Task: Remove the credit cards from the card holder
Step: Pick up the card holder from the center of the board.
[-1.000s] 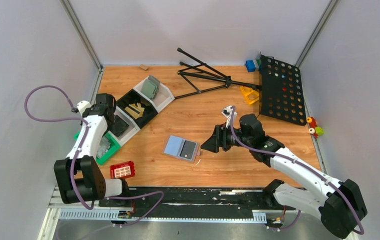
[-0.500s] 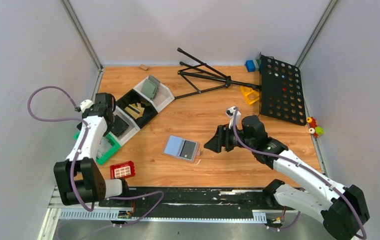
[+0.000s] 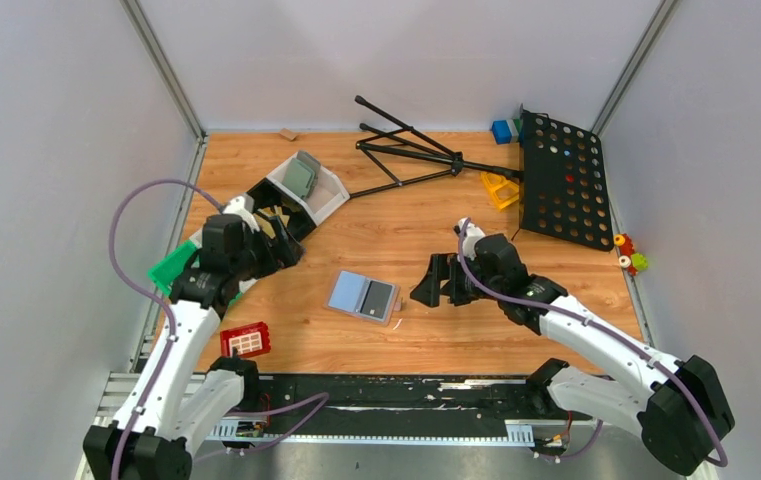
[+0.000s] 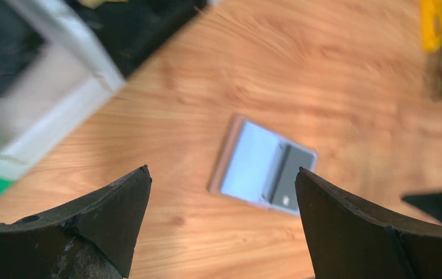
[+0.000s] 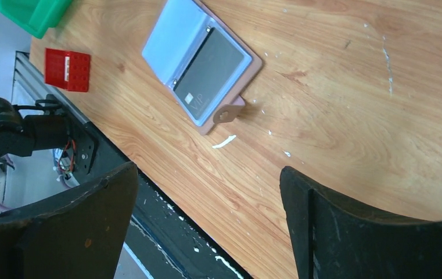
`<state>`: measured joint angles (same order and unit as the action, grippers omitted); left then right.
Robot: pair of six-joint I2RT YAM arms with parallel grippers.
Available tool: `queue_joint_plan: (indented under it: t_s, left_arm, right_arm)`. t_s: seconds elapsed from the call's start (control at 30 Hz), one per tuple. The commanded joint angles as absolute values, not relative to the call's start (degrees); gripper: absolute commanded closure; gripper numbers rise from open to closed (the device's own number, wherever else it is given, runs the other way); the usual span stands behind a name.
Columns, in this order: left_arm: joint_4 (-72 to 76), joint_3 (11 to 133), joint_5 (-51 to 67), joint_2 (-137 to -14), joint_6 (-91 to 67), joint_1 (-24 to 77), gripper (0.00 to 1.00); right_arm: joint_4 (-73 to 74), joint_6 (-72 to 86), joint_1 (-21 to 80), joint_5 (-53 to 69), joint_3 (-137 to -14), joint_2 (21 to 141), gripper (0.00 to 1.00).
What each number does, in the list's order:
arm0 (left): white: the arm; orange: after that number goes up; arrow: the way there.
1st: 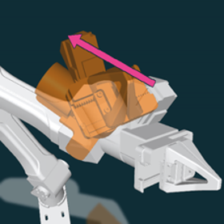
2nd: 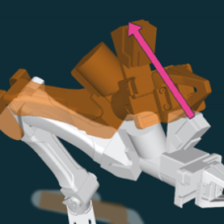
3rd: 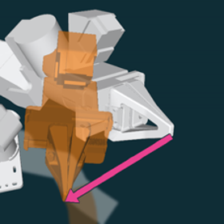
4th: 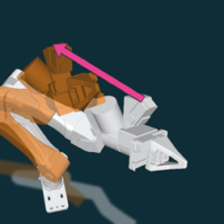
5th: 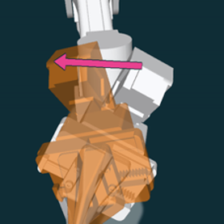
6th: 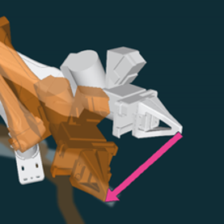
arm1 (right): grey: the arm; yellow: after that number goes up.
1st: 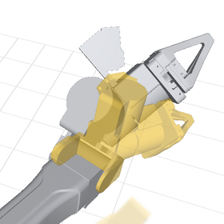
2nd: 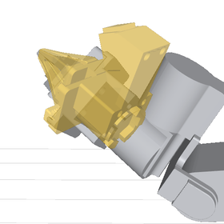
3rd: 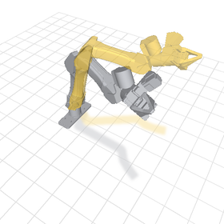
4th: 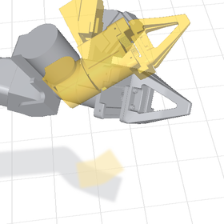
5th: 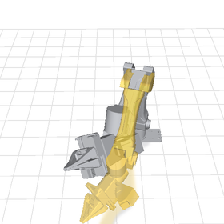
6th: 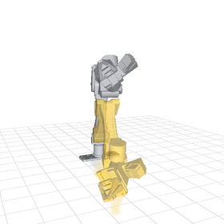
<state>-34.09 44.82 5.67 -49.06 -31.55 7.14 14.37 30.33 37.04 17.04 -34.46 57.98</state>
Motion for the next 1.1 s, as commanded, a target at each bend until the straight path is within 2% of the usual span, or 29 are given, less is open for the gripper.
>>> queue_joint_plan:
  t_s: [0.0, 0.1, 0.17, 0.53, 1.07]
  left_arm:
    - [-23.75, 37.86, 18.84, -44.92, -32.62, 13.20, 0.00]
    - [-18.85, 33.83, 19.43, -44.38, -33.77, 16.22, 0.00]
    - [-17.69, 32.33, 18.76, -44.38, -33.71, 17.16, 0.00]
    - [-9.39, 26.78, 20.95, -47.15, -33.10, 17.76, 0.00]
    - [-5.02, 24.62, 21.00, -50.37, -33.63, 17.75, 0.00]
  right_arm:
    - [15.32, 33.47, 37.68, 12.73, -33.33, 58.16, 0.07]
    - [16.14, 35.87, 38.83, 9.46, -33.59, 59.79, 0.08]
    - [15.93, 36.25, 39.57, 9.23, -33.97, 61.71, 0.12]
    - [11.83, 37.99, 44.06, 4.06, -36.01, 68.54, 0.20]
    - [13.40, 36.04, 47.20, -2.61, -44.28, 79.38, 0.22]
